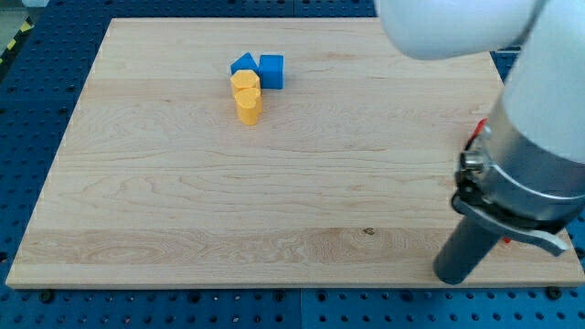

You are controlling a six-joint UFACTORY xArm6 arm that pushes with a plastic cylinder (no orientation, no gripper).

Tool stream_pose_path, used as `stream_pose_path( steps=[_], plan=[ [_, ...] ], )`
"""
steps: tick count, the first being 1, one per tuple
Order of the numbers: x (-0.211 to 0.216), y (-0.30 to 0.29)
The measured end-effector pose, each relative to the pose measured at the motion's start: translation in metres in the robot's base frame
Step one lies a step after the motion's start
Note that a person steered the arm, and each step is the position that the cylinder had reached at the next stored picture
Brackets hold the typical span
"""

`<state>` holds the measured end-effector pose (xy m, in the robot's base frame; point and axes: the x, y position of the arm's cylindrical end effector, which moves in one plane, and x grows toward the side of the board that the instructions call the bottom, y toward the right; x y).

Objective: Push red star towards yellow hexagon

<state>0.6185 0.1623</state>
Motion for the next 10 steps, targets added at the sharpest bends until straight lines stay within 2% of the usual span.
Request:
stream_pose_path(
  steps=[4, 7, 10],
  plan=[
    [-0.006, 0.118],
    [-0.058, 0.096],
    [-0.032, 0.072]
  ],
)
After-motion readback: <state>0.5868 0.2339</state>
